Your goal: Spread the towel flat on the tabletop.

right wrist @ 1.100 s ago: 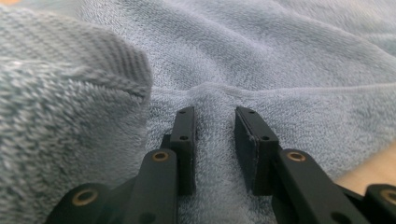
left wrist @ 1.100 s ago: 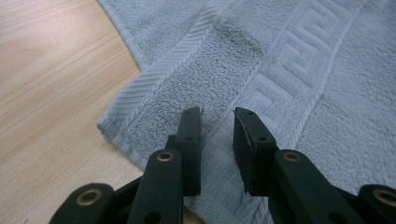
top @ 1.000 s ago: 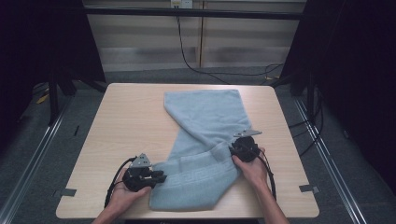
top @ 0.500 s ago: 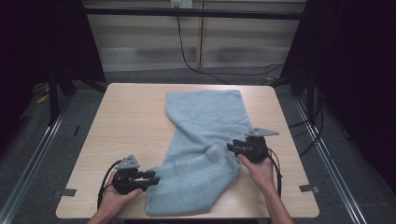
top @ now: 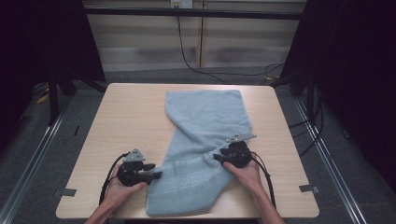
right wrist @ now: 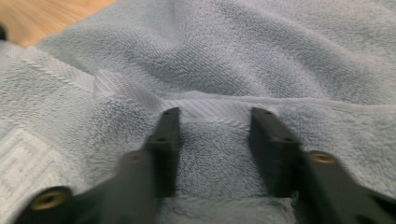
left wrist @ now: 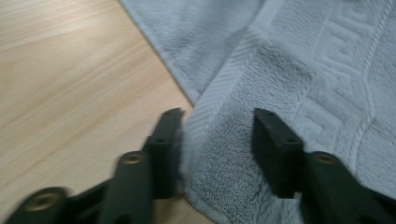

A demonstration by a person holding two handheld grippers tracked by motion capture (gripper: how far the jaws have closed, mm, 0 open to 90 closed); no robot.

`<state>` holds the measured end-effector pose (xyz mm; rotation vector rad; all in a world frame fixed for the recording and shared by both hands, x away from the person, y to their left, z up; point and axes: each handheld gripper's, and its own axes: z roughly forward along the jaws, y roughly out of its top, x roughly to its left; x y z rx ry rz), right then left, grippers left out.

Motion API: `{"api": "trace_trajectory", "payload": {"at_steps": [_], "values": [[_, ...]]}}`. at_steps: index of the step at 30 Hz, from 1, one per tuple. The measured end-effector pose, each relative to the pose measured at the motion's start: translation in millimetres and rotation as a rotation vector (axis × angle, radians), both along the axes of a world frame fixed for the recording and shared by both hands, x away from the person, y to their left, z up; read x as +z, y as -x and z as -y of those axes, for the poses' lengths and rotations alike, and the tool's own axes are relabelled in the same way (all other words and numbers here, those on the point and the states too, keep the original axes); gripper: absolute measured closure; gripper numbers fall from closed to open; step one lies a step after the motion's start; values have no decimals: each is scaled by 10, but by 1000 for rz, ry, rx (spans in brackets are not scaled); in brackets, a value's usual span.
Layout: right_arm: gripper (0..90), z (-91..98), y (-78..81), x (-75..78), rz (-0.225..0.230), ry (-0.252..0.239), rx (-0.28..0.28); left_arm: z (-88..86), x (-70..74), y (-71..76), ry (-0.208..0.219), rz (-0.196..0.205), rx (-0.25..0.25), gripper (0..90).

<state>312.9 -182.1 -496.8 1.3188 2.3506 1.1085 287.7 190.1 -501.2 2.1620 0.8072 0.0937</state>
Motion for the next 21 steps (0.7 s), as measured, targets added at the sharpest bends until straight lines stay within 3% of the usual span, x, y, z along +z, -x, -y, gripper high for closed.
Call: {"api": "trace_trajectory", "payload": {"at_steps": [3, 6, 11, 13, 14, 16, 18, 21], "values": [[846, 1, 48, 22, 12, 33, 8, 30, 17, 43, -14, 0, -44, 765], [882, 70, 130, 65, 35, 3, -10, -7, 54, 48, 27, -16, -32, 820], [889, 234, 247, 232, 89, -62, -35, -127, 170, 64, 132, -15, -16, 828], [890, 345, 352, 401, 127, -80, -48, -156, 221, 72, 170, -27, -31, 829], [890, 345, 352, 401, 127, -80, -48, -167, 271, 90, 191, -13, -35, 829], [890, 429, 448, 539, 155, -104, -51, -178, 367, 118, 219, 9, -38, 829], [890, 547, 638, 735, 195, -143, -53, -194, 468, 142, 242, 34, -42, 829], [890, 615, 772, 789, 209, -176, -53, -206, 591, 218, 287, 60, -54, 829]]}}
